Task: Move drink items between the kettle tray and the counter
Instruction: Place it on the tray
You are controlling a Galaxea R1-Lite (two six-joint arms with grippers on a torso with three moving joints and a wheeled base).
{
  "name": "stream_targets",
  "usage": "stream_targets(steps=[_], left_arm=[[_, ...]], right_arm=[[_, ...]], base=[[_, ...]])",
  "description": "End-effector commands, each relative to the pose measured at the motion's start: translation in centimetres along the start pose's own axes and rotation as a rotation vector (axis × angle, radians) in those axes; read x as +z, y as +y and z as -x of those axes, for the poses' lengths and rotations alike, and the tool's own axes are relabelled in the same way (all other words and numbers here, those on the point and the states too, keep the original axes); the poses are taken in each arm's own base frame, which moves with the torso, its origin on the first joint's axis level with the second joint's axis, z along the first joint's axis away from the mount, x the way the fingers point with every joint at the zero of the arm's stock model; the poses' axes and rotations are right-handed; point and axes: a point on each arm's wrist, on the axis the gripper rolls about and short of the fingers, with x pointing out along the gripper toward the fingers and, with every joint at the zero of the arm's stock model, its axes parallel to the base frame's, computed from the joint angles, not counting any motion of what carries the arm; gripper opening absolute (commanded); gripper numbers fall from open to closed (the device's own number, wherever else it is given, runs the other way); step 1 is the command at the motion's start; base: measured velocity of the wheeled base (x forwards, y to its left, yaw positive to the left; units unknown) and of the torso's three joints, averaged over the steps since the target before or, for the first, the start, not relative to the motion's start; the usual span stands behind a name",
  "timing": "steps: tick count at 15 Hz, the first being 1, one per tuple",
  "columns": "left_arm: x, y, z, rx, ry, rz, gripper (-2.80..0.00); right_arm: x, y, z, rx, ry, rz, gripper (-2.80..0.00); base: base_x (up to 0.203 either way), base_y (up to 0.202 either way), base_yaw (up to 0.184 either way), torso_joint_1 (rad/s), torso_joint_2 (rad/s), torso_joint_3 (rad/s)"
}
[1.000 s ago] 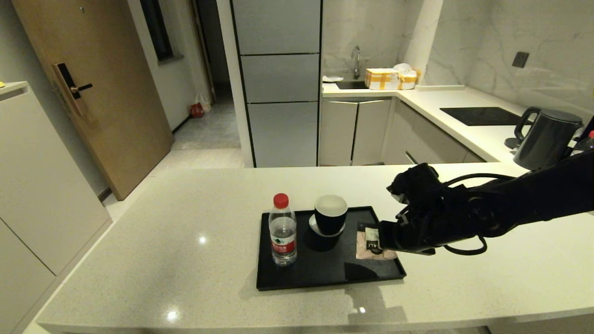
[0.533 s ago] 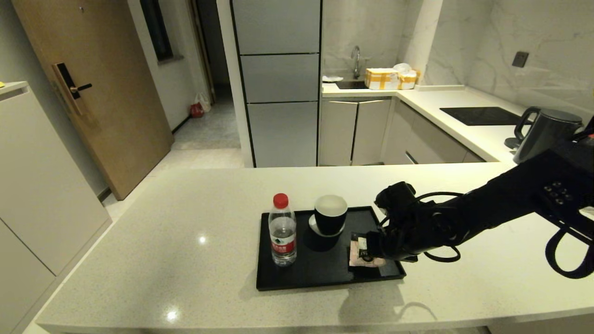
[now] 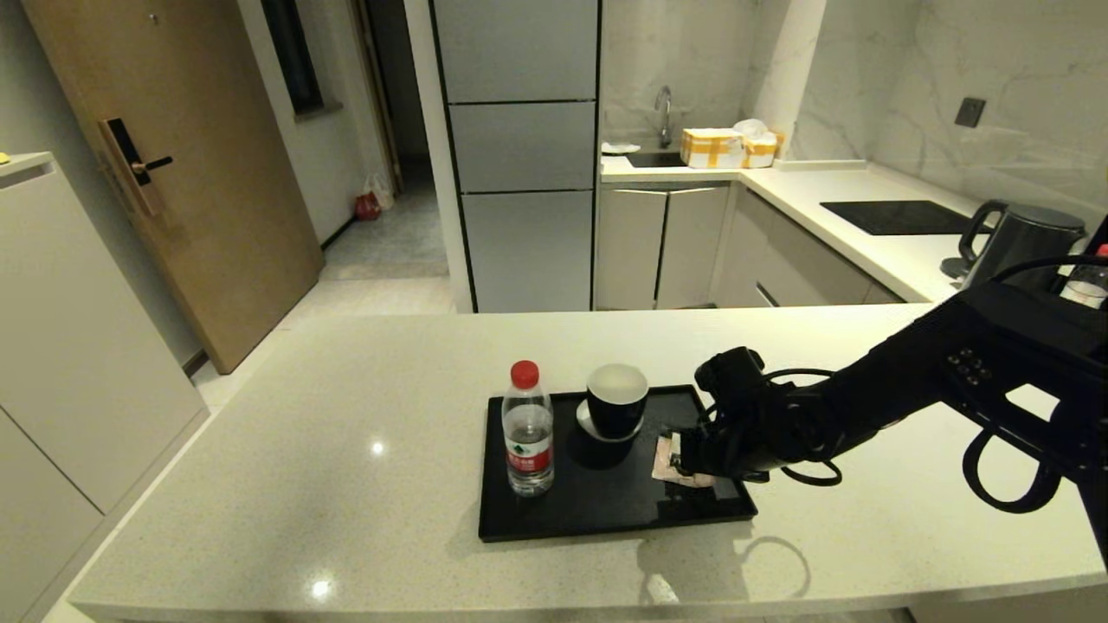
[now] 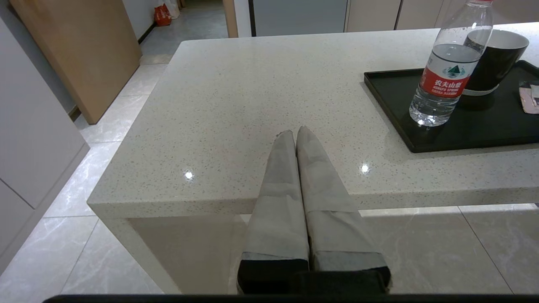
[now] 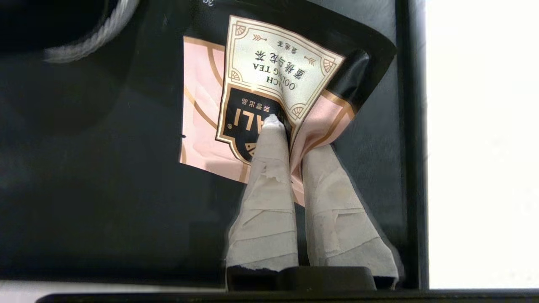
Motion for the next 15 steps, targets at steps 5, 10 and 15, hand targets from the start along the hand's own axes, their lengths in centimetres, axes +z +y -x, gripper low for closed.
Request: stream_targets(steps=[5,10,15], left_arm=[[0.0,0.0,0.0,0.000,-0.001,-0.001,-2.80],[0.0,0.0,0.0,0.000,-0.001,-0.001,-2.80],[0.0,0.0,0.0,0.000,-0.001,-0.002,-2.80]], right_arm=[[0.2,-0.2,1.1,0.000,-0.012,-0.007,0.00],[0.4,-0.5,6.3,0.034,-0.071,-0.011,0.00],[-0.5,-2.1,16.4,0.084,-0.183,-0.028,-2.80]], base=[[0.000,0.000,0.000,0.000,0.00,0.000],[0.000,0.000,0.000,0.000,0.00,0.000],[0.000,0.000,0.000,0.000,0.00,0.000]])
